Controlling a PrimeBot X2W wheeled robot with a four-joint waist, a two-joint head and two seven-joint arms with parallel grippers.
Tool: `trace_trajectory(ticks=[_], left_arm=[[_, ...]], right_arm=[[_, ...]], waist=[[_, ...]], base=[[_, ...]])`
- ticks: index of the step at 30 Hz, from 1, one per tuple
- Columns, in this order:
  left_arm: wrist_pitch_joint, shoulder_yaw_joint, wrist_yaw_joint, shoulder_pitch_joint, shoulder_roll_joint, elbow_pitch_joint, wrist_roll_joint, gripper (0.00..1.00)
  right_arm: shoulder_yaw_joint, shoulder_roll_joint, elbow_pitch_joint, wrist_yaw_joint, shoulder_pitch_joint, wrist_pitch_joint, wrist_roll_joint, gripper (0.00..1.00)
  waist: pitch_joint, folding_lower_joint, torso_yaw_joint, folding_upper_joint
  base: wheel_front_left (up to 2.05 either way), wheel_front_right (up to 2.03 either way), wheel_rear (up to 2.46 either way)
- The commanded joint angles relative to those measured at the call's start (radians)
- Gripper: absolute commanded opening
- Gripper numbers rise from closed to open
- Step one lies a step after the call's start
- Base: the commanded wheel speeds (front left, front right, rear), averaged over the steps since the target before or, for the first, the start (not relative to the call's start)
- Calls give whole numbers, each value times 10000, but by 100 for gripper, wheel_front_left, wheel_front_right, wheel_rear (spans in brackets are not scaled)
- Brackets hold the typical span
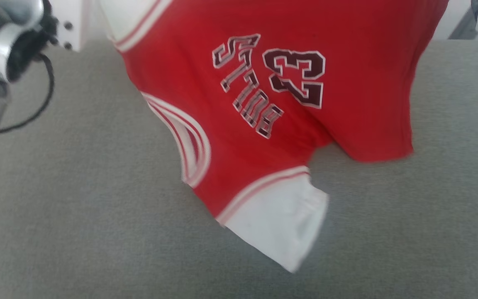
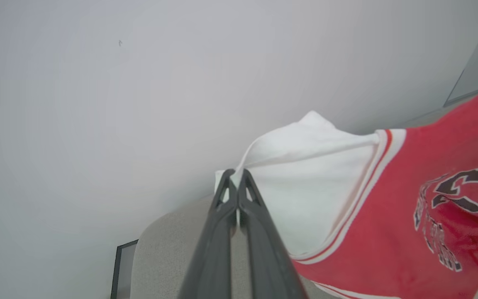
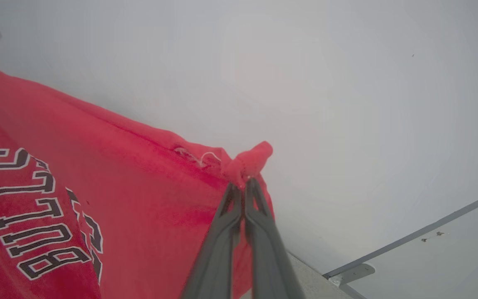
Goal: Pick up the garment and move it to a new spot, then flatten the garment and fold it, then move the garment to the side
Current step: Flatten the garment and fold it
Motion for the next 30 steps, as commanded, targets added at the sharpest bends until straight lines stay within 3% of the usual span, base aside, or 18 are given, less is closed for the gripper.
trace_trajectory(ticks=[1,8,16,25,30], left_arm=[[-46,9,-65,-186,55,122,129,0],[-906,-47,-358,-1401,-270,1157,671,0],[-3550,-94,-321,-3064,-1186,2935,1682,0],[-7165,37,485,-5260,-2063,4828,2871,0],[-8541,54,473,-5893,-2519,5713,2976,0]], right_arm=[[-69,32,-6,-14,-106,-70,-74,0],[-596,279,571,-14,-282,-503,-602,0],[-1231,1236,2322,-14,-824,-1832,-1648,0],[-1978,2449,4766,-15,-2115,-4617,-3413,0],[-2141,2973,5642,-14,-2359,-5184,-4234,0]], waist=[[-223,0,-258,0],[-44,0,-510,0],[1037,0,-660,0],[2232,0,-633,0],[2520,0,-451,0]], base=[[0,0,0],[0,0,0],[0,0,0],[0,0,0],[0,0,0]])
